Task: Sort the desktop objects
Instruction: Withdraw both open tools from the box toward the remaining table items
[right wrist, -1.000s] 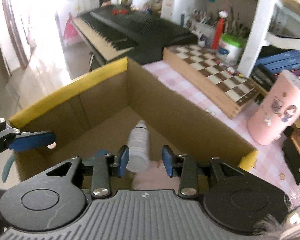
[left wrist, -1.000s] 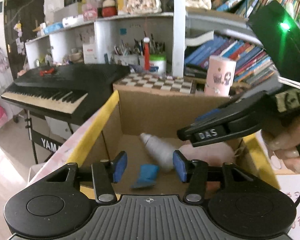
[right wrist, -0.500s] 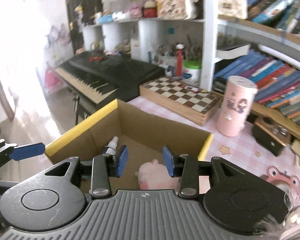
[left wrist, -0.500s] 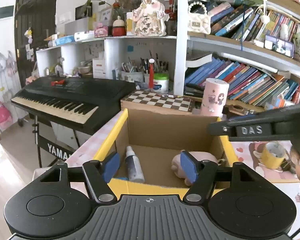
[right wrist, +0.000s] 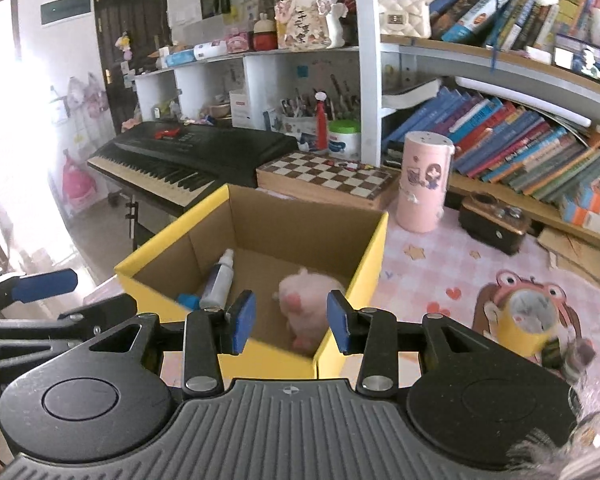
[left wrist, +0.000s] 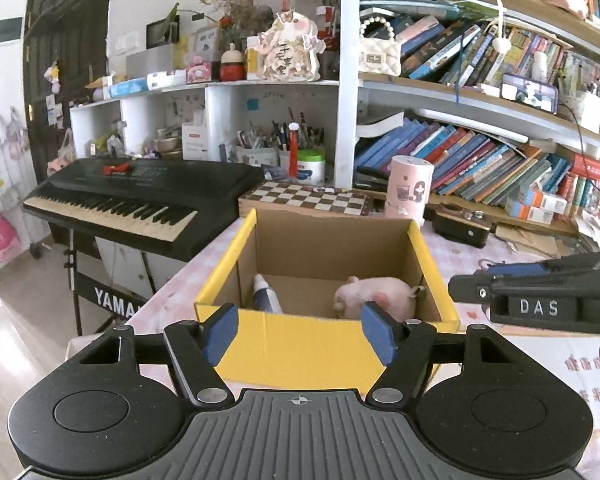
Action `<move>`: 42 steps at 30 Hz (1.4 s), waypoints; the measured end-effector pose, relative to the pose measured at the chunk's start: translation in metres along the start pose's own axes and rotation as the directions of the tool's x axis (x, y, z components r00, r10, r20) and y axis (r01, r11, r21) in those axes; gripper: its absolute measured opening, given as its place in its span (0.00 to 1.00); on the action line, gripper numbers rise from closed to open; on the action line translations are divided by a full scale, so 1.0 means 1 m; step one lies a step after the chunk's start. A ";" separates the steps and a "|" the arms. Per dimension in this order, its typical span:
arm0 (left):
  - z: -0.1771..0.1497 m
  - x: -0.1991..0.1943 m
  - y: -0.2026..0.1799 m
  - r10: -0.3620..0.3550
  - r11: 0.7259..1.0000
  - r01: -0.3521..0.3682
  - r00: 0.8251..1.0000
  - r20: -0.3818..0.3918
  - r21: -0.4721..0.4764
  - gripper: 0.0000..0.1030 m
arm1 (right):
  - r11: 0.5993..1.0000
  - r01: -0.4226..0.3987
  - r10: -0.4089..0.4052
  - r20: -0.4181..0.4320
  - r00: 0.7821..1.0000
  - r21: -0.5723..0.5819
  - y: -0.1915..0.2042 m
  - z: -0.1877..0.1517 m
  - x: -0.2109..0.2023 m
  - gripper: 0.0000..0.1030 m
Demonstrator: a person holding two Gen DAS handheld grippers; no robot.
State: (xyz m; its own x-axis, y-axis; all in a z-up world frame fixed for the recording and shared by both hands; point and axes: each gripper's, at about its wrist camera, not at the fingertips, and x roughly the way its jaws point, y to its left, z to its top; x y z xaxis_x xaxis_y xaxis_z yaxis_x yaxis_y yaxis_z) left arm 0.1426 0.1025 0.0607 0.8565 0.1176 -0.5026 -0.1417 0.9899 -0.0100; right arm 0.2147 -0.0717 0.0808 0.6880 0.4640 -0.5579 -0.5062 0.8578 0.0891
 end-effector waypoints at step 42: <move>-0.113 -0.086 -0.025 -0.175 0.984 0.172 0.979 -0.105 -0.036 0.79 | 0.959 0.272 -0.263 -0.109 0.959 0.080 0.022 -0.175 -0.116 0.59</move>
State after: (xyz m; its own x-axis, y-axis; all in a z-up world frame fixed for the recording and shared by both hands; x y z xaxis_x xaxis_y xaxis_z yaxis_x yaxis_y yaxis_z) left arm 0.0167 0.0583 0.0063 0.8110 -0.0664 -0.5813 -0.0099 0.9918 -0.1271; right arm 0.0330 -0.1455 0.0032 0.7361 0.1952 -0.6482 -0.2568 0.9665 -0.0005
